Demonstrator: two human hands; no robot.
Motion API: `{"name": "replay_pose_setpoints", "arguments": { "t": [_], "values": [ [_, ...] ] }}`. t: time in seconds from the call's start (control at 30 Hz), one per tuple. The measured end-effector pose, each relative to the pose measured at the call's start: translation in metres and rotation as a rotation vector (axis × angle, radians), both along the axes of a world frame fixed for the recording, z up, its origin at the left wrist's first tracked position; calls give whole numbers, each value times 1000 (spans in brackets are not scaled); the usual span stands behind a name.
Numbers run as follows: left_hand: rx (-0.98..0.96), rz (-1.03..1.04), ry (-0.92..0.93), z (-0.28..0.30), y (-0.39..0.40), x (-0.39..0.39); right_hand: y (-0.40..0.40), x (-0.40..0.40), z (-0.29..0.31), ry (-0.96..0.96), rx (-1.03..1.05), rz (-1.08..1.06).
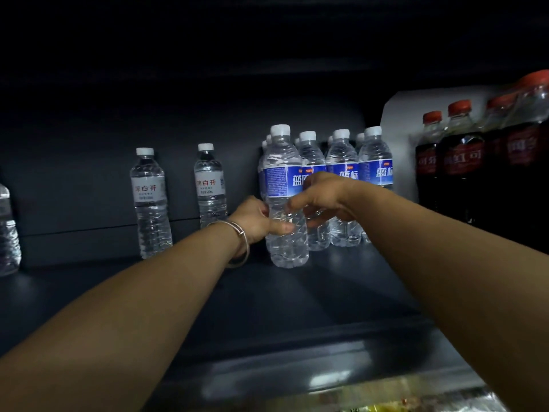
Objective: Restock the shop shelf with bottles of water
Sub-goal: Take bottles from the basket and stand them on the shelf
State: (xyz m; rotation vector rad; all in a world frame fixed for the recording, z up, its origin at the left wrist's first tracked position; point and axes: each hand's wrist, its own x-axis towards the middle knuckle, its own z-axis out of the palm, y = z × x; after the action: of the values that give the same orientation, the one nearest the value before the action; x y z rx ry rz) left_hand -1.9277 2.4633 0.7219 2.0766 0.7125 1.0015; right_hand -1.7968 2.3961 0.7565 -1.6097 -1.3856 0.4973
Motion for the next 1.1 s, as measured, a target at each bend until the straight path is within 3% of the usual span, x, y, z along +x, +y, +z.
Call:
{"name": "replay_pose_setpoints", "arguments": {
  "t": [0.23,0.77,0.97,1.1],
  "values": [
    [-132,-24,34,1,-1,0,-2,-3,-1,-46,-20,-49],
    [-42,152,63,-4,4,6,-2,-18,-10,-72,30,-211],
    [76,316,167,-4,-14,2,-29,-22,-20,-415,28,-308],
    [288,371,220,-9,-61,-9,-73,-36,-31,-591,120,-296]
  ]
}}
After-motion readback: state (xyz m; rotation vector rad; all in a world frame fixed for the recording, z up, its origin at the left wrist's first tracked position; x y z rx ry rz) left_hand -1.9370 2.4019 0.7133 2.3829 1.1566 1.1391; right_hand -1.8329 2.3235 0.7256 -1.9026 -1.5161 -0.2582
